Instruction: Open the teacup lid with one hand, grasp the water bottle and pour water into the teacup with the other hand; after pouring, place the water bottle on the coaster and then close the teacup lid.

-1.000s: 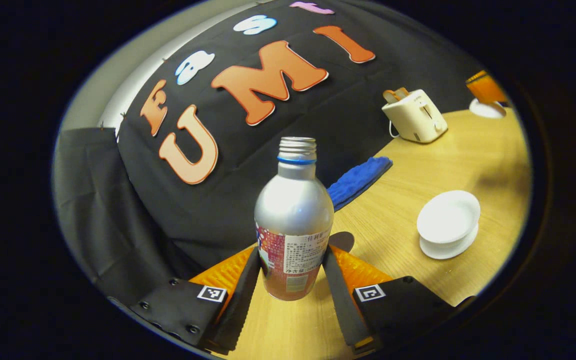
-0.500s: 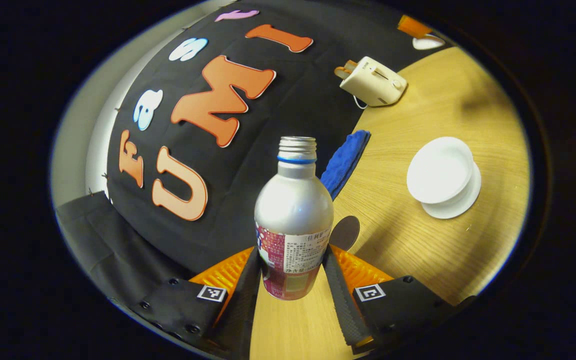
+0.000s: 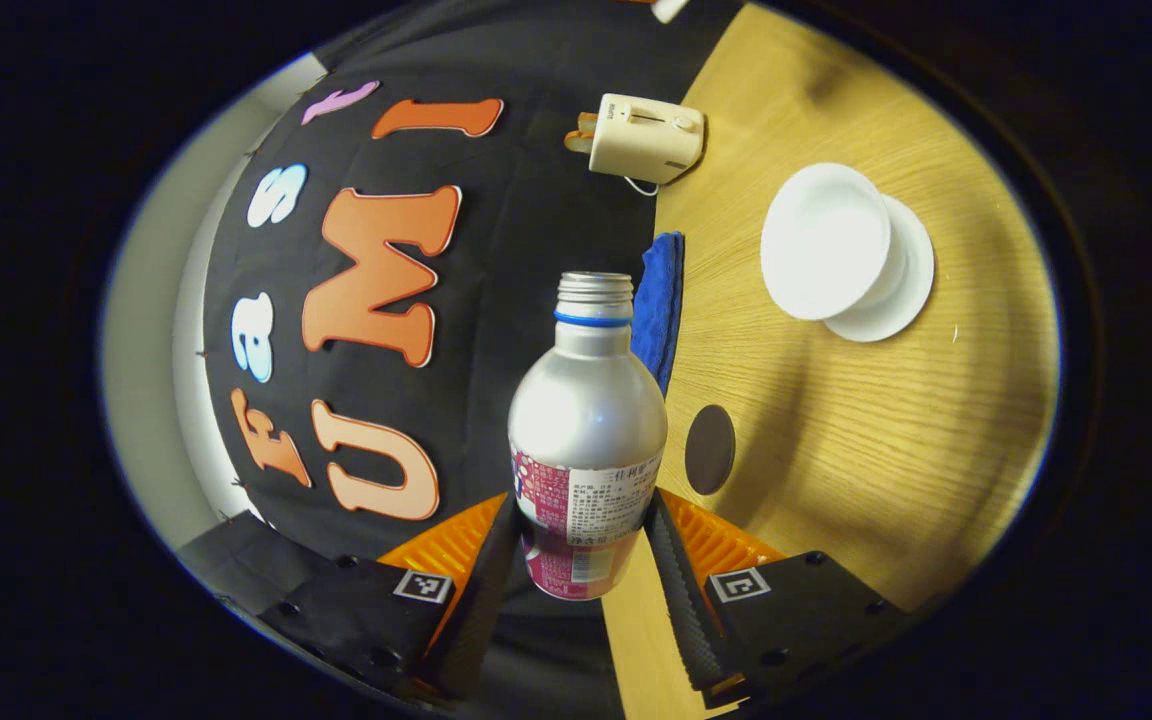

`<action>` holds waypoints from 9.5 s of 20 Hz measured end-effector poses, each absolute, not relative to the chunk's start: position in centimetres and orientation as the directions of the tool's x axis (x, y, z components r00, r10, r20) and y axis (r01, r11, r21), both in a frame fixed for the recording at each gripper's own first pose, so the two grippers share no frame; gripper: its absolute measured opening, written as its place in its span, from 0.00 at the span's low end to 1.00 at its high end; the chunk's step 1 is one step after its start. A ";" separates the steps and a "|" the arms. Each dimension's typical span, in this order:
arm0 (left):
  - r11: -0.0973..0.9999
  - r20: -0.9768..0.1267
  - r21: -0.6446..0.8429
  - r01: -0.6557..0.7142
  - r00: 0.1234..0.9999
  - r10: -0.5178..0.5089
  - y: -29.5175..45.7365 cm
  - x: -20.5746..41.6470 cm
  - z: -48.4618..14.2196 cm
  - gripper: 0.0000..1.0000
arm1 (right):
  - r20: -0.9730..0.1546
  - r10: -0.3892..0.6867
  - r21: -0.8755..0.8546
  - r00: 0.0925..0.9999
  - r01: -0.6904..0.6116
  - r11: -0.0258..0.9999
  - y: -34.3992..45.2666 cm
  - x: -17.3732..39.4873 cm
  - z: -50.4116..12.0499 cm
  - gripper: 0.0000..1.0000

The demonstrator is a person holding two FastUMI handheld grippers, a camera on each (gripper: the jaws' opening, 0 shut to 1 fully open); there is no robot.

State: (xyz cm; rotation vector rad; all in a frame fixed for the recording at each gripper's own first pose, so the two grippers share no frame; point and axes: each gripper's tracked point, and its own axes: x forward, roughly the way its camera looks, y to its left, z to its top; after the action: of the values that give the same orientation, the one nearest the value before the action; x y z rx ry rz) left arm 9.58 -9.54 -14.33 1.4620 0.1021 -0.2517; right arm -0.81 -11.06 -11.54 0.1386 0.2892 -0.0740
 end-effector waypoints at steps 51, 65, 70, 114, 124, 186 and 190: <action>-0.452 -0.064 0.889 -0.072 0.959 -0.278 -14.5 10.4 -9.7 0.81 | -0.266 -0.013 0.123 0.964 0.047 0.991 -10.5 -1.7 -11.3 0.22; -0.496 -0.018 0.853 -0.160 0.942 -0.334 -15.3 10.1 -8.7 0.79 | -0.287 0.009 0.075 0.958 0.013 0.997 -9.8 -1.5 -12.1 0.21; -0.506 -0.012 0.842 -0.186 0.932 -0.364 -15.6 10.2 -8.6 0.81 | -0.290 0.020 0.074 0.957 0.001 0.997 -9.5 -1.5 -12.2 0.21; 0.959 0.048 0.278 0.057 0.996 -0.073 -7.9 16.5 -5.5 0.82 | -0.319 0.166 0.083 0.933 -0.146 0.986 -0.9 4.5 -11.8 0.21; 0.985 -0.203 -0.039 0.169 0.964 -0.173 -9.2 20.8 -13.5 0.77 | -0.355 0.167 0.064 0.920 -0.155 0.986 0.3 6.2 -13.1 0.21; 0.992 -0.130 0.009 0.124 0.984 -0.122 -2.9 10.0 -10.1 0.99 | -0.430 0.205 0.091 0.879 -0.184 0.979 6.1 7.6 -19.1 0.22; 0.992 -0.125 0.003 0.125 0.984 -0.123 -3.1 9.3 -9.7 0.99 | -0.428 0.203 0.084 0.881 -0.185 0.979 6.2 7.7 -19.3 0.23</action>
State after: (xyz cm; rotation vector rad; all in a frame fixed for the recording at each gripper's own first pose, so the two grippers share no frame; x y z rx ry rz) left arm 9.34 -3.07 -9.67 0.0106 0.1251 -0.1247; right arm 7.68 6.20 -19.27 0.0415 0.4505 0.2020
